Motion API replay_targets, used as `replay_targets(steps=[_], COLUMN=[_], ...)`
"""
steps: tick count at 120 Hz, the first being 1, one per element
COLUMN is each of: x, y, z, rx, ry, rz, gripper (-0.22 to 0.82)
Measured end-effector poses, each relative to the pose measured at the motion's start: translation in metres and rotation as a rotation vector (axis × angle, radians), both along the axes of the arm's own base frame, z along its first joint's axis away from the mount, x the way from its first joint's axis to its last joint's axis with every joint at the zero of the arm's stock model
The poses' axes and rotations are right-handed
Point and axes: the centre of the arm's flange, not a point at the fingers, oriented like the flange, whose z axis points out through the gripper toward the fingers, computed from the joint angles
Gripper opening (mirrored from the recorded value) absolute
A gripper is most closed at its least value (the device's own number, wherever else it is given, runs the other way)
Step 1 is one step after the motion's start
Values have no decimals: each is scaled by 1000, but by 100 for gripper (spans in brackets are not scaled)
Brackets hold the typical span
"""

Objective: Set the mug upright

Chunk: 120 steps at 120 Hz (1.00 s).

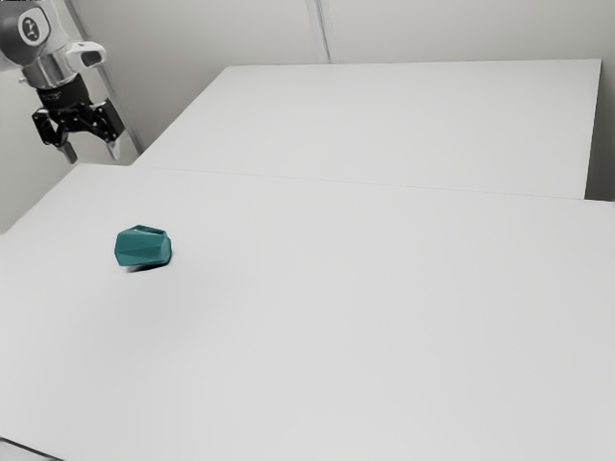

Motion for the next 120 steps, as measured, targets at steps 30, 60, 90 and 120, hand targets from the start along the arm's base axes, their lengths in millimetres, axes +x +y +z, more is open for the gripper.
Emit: replay_targets(steps=[30, 60, 90, 120], x=[4, 3, -3, -8], y=[77, 144, 184, 211], z=[-46, -99, -147, -198], rx=[-92, -226, -357, -460], ry=[-50, -151, -245, -314], rz=[20, 10, -19, -51], gripper=[58, 58, 58, 58])
